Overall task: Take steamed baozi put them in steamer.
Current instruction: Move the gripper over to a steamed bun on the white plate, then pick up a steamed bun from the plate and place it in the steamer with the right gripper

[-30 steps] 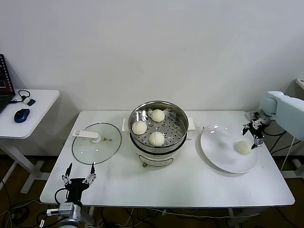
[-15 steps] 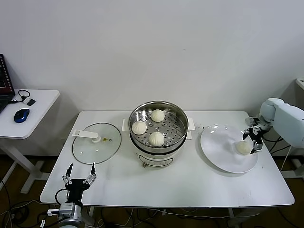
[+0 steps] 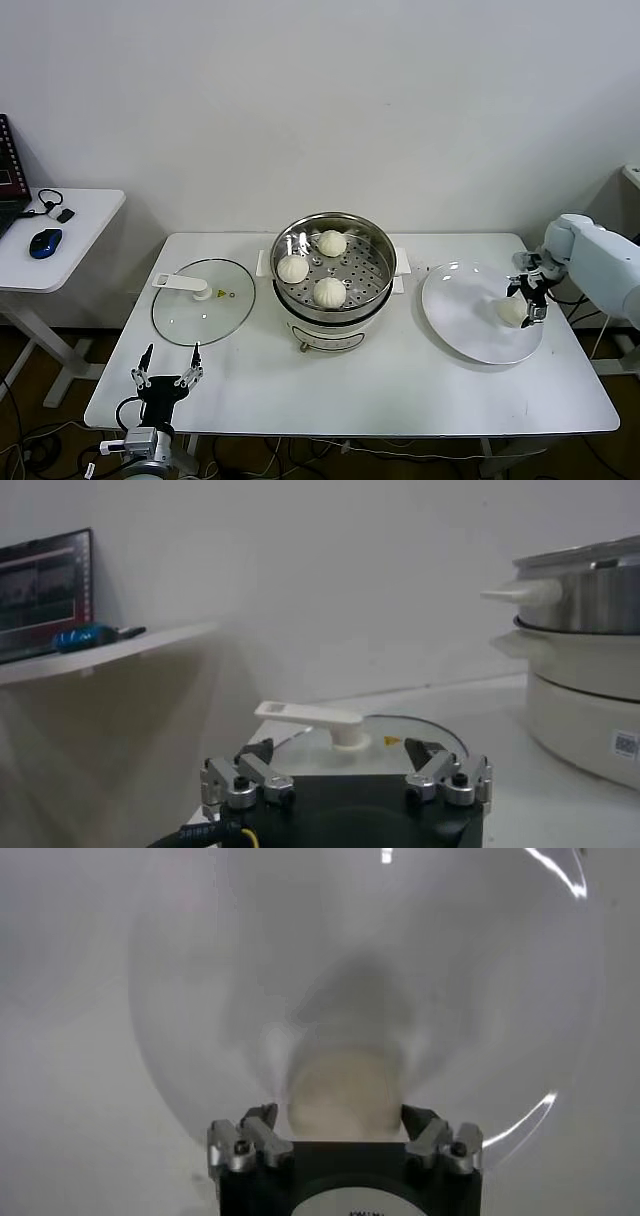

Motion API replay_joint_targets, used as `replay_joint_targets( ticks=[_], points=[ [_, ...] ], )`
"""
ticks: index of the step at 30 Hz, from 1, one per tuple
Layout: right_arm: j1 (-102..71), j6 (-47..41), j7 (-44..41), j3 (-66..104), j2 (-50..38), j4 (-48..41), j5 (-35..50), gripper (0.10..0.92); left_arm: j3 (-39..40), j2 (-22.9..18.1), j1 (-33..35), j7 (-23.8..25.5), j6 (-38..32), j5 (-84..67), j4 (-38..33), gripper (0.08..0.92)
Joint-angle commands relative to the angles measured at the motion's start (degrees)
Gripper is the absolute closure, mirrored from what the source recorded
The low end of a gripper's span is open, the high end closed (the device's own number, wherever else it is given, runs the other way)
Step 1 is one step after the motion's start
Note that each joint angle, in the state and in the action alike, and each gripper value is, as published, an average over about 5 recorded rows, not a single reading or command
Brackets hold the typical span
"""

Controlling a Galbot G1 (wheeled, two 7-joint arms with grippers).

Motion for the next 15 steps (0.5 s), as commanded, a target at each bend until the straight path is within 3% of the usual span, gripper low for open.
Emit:
replay_joint_targets(
  ticks=[1, 10, 15],
  points=[
    [-0.5, 0.1, 0.3, 1.4, 0.4, -1.0, -0.4, 0.273, 0.1, 0.1, 0.0, -0.1, 0.0, 0.0, 0.0, 0.177],
    [2.3, -0.2, 0.4, -1.4, -1.5, 3.7, 0.2, 0.519, 0.1, 0.0, -0.1, -0.1, 0.0, -0.1, -0.1, 0.177],
    [13.8, -1.9, 0.4, -13.5, -4.8, 15.1, 6.8, 0.556, 0.0, 0.2, -0.1, 0.0, 0.1, -0.1, -0.4, 0.177]
  ],
)
